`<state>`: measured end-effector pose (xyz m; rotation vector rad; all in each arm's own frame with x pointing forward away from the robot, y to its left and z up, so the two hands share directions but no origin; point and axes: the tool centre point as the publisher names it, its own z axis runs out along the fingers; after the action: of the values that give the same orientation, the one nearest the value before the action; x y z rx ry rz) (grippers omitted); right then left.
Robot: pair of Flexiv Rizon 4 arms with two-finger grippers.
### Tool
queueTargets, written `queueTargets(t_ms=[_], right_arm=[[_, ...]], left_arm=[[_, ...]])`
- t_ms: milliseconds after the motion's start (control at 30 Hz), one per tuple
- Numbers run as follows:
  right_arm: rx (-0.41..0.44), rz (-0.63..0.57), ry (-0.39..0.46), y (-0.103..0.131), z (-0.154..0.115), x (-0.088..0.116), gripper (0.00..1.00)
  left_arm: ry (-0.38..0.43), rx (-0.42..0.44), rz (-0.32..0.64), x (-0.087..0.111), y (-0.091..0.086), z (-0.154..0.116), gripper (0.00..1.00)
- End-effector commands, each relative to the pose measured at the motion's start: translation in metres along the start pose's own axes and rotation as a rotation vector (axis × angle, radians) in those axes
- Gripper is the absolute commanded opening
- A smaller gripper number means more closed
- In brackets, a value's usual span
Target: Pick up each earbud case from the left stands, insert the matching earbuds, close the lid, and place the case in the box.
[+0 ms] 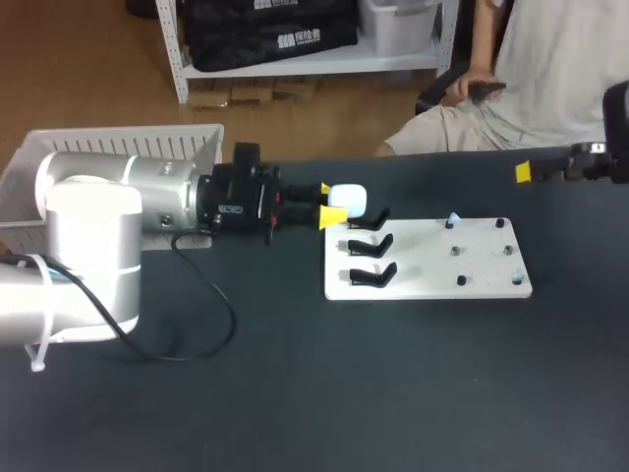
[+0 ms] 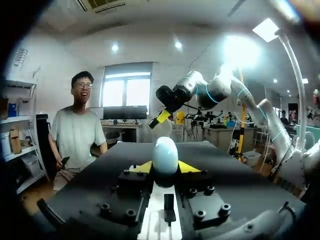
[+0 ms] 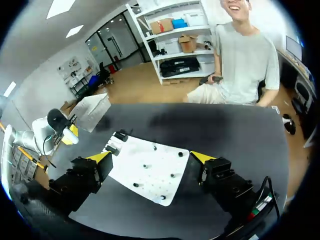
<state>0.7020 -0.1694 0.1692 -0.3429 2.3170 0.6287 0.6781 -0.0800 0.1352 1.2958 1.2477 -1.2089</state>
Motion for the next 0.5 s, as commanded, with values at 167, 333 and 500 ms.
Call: queueTargets(t_ms=[167, 333, 500], right_arm=[[-0.054, -0.041, 0.001, 0.046, -0.012, 0.008, 1.0], [-0.093, -0.07, 0.032, 0.076, -0.016, 0.019, 1.0], [-0.123, -0.1, 0.07, 0.109, -0.013, 0.027, 1.0]], left_arm=[[-0.021, 0.016, 0.0, 0.003, -0.012, 0.009, 0.0], [-0.03, 0.042, 0.0, 0.005, -0.012, 0.013, 0.0], [-0.042, 0.068, 0.011, 0.006, -0.011, 0.018, 0.0]])
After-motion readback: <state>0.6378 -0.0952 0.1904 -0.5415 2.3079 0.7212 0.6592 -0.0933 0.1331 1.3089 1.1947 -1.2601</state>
